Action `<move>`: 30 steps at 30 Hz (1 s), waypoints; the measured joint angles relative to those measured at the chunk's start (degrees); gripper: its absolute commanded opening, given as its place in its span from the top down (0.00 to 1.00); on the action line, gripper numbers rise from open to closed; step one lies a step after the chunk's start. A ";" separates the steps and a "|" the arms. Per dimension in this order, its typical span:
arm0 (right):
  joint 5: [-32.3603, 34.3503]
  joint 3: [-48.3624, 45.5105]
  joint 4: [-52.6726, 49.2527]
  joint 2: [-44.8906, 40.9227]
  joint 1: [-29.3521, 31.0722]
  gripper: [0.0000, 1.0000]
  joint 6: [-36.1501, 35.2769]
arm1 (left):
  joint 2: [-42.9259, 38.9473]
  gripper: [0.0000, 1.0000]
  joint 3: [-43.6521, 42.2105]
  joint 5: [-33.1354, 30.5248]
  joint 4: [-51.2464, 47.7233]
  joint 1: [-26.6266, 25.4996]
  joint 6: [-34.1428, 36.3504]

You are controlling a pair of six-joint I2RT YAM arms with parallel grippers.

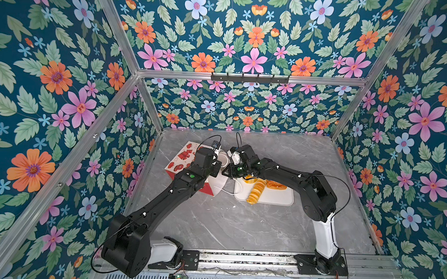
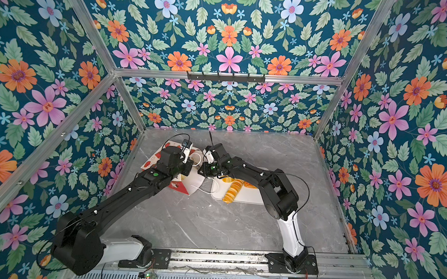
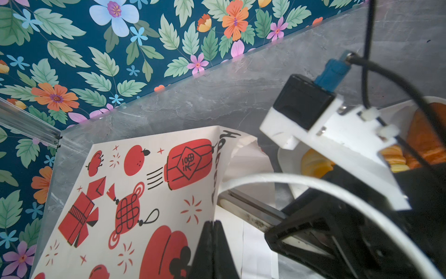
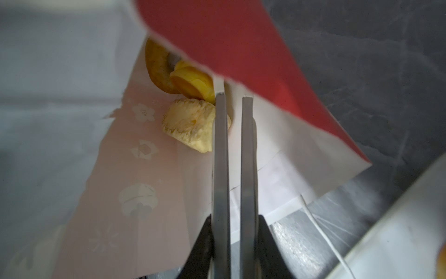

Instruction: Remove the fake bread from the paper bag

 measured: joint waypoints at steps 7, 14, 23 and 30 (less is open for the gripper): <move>1.86 -5.97 -2.08 -8.46 0.02 0.82 -0.31 | 1.88 0.97 1.20 -0.83 0.83 0.26 -1.46; 5.14 -7.67 -7.76 -15.50 0.92 0.82 -3.19 | 4.11 0.98 3.74 -1.01 1.09 1.51 -3.43; 11.74 -12.90 -14.75 -26.34 0.90 0.82 -6.36 | 4.87 0.98 5.11 -0.96 1.20 3.45 -5.77; 15.65 -18.27 -16.46 -33.66 0.96 0.82 -7.50 | 5.77 0.98 5.09 -0.79 1.29 3.91 -6.19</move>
